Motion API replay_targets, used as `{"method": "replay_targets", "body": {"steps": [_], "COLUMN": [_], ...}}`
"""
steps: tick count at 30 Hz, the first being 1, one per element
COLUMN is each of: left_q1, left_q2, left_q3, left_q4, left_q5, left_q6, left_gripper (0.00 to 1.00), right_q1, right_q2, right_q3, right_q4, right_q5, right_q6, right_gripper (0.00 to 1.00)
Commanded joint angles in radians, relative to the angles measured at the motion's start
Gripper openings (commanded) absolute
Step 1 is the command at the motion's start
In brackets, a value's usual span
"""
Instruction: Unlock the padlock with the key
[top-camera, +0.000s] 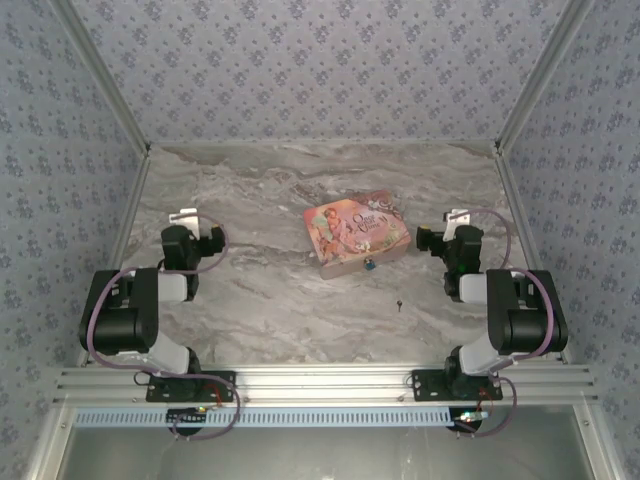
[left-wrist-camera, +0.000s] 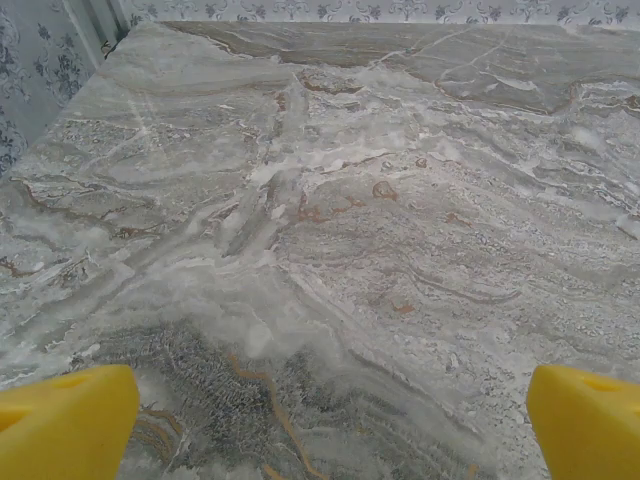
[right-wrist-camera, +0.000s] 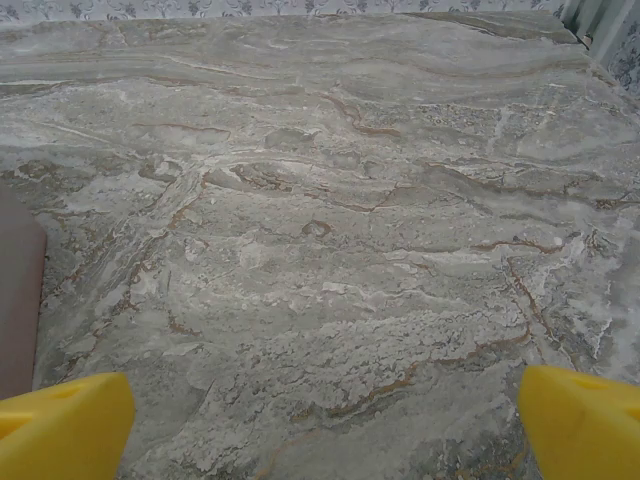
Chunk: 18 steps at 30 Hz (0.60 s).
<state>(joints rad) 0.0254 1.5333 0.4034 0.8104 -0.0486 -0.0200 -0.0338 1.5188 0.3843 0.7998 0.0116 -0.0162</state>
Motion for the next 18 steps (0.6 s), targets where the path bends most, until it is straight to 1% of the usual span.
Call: {"method": "replay_targets", "body": {"steps": [1,18], "left_q1": [-0.005,-0.004], "left_q2": [0.0,0.0], "left_q3": [0.011,0.011], "left_q4": [0.001,0.001], "left_q5": [0.006,0.007], "left_q6": [-0.009,-0.01], "left_gripper": [0.99,0.99], "right_q1": [0.004,-0.002], "right_q2": [0.002,0.002], "right_q3": [0.01,0.012], "right_q4": [-0.002,-0.004], "right_q5": [0.012,-0.002], "right_q6": [-0.01,-0.005], "right_gripper": [1.0,1.0]}}
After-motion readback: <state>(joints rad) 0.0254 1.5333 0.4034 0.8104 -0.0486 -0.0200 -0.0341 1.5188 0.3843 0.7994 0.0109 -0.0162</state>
